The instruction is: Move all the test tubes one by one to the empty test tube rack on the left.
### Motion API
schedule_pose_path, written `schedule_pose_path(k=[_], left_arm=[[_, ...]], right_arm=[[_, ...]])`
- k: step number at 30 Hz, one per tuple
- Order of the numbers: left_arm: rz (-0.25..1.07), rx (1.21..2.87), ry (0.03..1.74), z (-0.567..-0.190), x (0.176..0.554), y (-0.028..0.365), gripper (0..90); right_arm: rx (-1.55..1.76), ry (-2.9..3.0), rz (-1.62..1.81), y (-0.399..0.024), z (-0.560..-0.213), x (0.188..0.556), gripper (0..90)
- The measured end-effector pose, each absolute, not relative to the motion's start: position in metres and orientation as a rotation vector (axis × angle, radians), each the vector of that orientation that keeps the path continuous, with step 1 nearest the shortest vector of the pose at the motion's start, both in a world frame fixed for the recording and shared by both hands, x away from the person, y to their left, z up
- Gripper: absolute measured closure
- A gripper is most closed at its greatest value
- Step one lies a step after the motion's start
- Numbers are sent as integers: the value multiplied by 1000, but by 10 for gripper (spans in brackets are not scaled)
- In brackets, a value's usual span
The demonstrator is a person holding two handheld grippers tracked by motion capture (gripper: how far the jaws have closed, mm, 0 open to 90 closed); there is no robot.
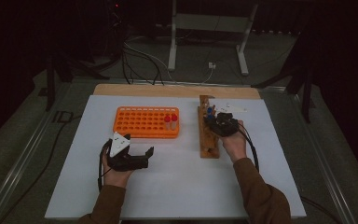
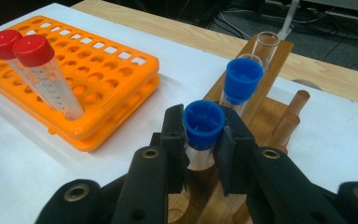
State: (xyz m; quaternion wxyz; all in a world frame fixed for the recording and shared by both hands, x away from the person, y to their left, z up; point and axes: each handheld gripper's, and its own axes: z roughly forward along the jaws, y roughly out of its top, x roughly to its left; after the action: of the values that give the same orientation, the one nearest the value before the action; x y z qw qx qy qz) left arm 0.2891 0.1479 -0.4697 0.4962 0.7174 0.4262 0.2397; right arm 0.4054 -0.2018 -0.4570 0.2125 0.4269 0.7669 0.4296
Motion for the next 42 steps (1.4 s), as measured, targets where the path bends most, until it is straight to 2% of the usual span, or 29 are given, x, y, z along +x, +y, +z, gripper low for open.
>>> schedule_pose_path(k=[42], left_arm=[[584, 1745, 1012, -467, 288, 141, 6]], right_arm=[[1061, 2088, 1254, -208, -400, 387, 756]])
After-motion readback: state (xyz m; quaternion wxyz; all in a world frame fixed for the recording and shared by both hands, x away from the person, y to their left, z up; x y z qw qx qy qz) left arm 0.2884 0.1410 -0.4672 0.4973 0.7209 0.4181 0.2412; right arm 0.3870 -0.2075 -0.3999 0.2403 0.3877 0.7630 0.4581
